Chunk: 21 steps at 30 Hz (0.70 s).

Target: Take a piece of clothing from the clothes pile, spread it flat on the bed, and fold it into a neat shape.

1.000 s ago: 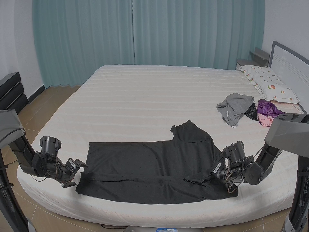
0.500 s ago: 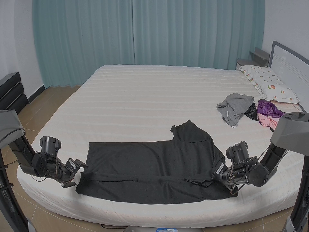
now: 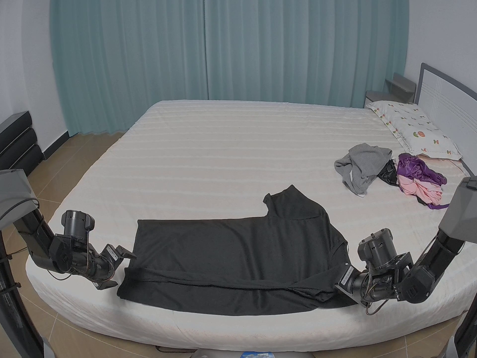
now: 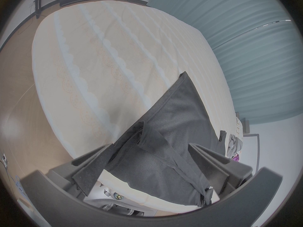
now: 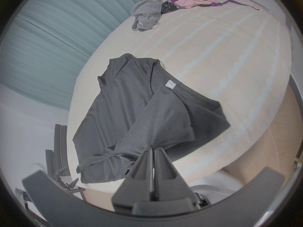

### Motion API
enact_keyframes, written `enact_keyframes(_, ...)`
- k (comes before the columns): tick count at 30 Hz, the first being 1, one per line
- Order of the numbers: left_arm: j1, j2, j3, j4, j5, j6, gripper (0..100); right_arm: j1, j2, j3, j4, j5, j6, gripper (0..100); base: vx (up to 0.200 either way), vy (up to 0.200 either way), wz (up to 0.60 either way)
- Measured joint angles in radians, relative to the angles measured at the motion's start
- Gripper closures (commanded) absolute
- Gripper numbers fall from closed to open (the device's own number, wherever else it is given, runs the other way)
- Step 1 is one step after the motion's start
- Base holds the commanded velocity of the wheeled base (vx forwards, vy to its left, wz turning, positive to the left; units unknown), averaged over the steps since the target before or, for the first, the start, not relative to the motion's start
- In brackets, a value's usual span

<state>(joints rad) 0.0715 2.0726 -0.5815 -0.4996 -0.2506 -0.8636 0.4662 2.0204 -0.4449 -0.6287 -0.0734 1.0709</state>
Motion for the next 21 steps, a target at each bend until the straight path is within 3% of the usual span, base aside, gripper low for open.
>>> enact_keyframes(1,0.000,0.000,0.000,0.000,0.000,0.000,0,0.007,-0.005,0.011,0.000,-0.008,-0.001,0,0.000,0.000,0.00)
enact_keyframes(11,0.000,0.000,0.000,0.000,0.003,0.000,0,0.058,-0.050,0.076,-0.003,-0.020,-0.030,0,0.000,0.000,0.00)
enact_keyframes(17,0.000,0.000,0.000,0.000,0.005,0.001,0,-0.024,-0.050,0.071,-0.010,-0.001,-0.131,0,0.000,0.000,0.00)
enact_keyframes(21,0.000,0.001,0.000,-0.001,0.007,0.002,0,-0.100,-0.042,0.053,-0.017,0.071,-0.227,0,0.000,0.000,0.00)
